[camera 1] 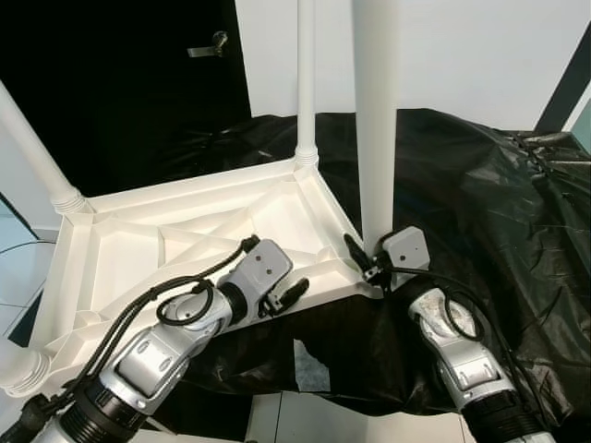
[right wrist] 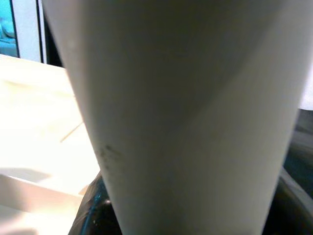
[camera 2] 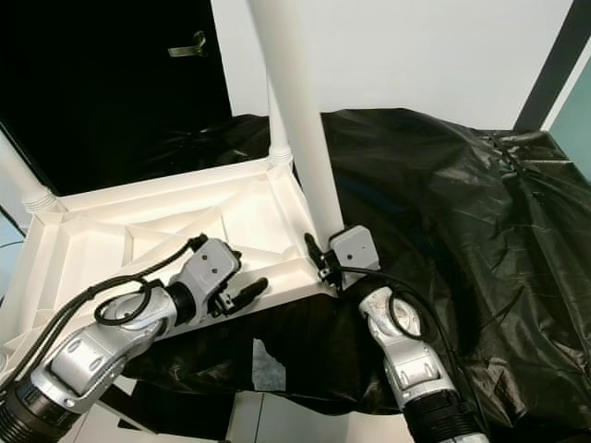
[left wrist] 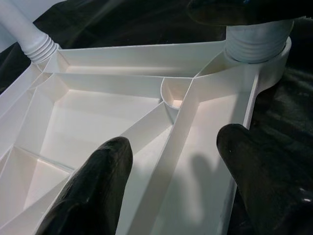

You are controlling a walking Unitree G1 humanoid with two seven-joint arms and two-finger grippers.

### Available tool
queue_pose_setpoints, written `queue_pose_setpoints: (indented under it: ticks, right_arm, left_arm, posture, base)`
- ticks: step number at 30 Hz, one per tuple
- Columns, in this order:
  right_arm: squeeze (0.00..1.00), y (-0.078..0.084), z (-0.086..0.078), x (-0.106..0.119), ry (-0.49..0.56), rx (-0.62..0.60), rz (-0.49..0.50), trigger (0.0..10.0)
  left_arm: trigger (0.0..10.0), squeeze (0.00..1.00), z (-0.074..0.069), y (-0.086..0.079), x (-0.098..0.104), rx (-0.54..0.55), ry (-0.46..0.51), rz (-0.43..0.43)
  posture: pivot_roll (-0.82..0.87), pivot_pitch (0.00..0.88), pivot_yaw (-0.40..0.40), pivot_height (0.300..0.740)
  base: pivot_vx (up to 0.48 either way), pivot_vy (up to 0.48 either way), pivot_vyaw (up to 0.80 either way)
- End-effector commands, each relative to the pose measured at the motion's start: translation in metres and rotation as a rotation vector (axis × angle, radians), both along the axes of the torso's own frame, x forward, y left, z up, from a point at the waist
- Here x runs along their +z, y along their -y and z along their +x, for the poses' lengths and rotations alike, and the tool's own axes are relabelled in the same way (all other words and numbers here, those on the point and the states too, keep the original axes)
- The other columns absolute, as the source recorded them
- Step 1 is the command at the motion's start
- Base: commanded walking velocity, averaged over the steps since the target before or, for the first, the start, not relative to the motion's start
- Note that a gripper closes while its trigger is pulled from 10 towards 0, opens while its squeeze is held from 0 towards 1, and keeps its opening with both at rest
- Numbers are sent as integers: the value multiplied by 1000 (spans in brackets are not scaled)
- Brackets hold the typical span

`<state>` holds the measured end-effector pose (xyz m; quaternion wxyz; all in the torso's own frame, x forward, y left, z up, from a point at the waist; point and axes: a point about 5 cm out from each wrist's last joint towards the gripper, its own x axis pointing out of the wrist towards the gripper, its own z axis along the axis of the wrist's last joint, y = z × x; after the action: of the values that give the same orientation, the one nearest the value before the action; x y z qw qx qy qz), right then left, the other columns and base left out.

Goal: Building children table

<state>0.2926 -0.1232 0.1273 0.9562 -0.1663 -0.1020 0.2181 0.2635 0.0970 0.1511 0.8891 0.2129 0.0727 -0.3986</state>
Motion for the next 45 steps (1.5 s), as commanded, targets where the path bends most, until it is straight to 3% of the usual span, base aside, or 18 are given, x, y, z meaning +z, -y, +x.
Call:
queue_pose_setpoints:
  ticks: [1,6,9,19,34,43,45]
  right_arm:
    - [0,2,-7,-33,-170,6,-2,10000]
    - [0,0,-6,-36,-208,17,36,10000]
    - [0,-2,-3,-42,-306,15,121,10000]
    - [0,-3,0,-46,-425,1,285,10000]
    - [0,6,1,-52,-529,-23,342,10000]
    - [0,5,0,-53,-508,-31,268,10000]
    - [0,4,0,-53,-491,-82,266,10000]
  left_arm:
    - [10000,0,-7,5,2,-191,-66,20]
    - [10000,0,-6,5,3,-192,-64,22]
    - [10000,0,-7,2,4,-189,-65,27]
    - [10000,0,-7,-1,4,-184,-65,29]
    - [10000,0,-7,2,5,-187,-65,28]
    - [10000,0,-8,2,6,-188,-64,27]
    - [10000,0,-8,2,6,-187,-63,27]
  posture:
    - [74,0,52,740]
    - [78,0,59,740]
    - [81,0,60,740]
    - [80,0,60,740]
    - [78,0,61,740]
    - [79,0,57,740]
    - [80,0,56,740]
  base:
    - [0,0,0]
    - [0,0,0]
    - [0,0,0]
    - [0,0,0]
    - [0,0,0]
    - [0,0,0]
    - [0,0,0]
